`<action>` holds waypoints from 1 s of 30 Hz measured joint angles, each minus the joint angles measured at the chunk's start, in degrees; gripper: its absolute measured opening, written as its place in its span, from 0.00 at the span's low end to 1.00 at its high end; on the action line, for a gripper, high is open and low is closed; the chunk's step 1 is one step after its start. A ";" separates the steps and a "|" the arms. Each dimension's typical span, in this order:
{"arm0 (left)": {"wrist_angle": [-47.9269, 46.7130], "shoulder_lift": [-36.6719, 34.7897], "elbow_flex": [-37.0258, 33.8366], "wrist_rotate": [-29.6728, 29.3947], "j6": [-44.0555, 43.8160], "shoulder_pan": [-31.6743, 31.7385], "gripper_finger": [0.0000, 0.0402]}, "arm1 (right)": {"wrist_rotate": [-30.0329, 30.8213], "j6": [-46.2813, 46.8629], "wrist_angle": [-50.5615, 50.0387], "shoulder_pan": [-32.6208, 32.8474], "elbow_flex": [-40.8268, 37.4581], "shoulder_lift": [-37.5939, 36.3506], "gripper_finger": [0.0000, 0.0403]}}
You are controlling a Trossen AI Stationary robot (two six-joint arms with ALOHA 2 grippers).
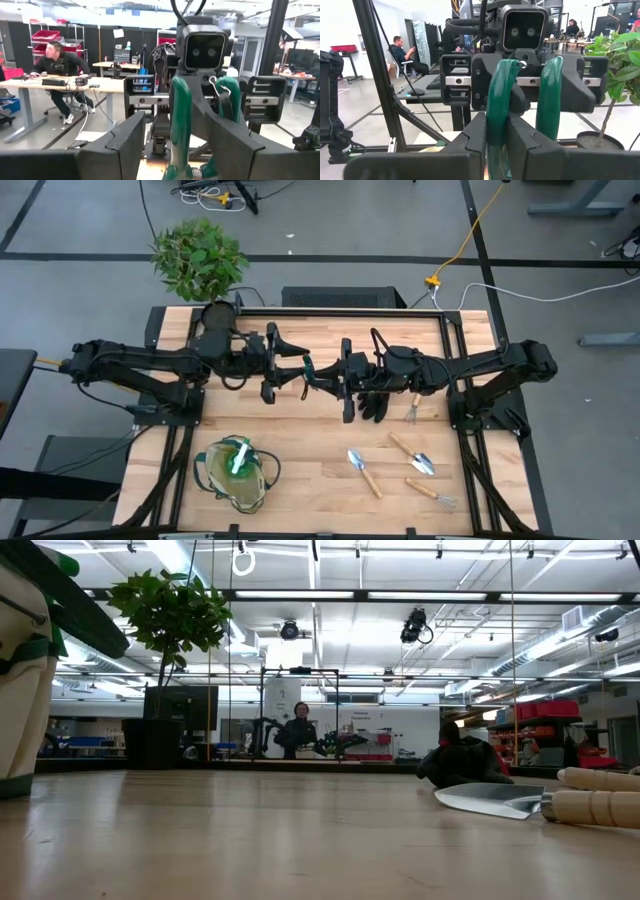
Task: Pick & Place Garden tools in Gardening bag
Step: Put the shear scissors into the gardening bag
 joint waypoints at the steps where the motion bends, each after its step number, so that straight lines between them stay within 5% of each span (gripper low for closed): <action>1: 0.41 0.00 0.00 0.00 -0.02 0.00 0.52 | -0.04 -0.01 0.00 0.00 0.00 0.00 0.11; 30: 5.98 3.71 0.07 0.54 0.28 0.00 0.48 | -0.26 -0.08 -0.94 0.00 0.00 0.04 0.11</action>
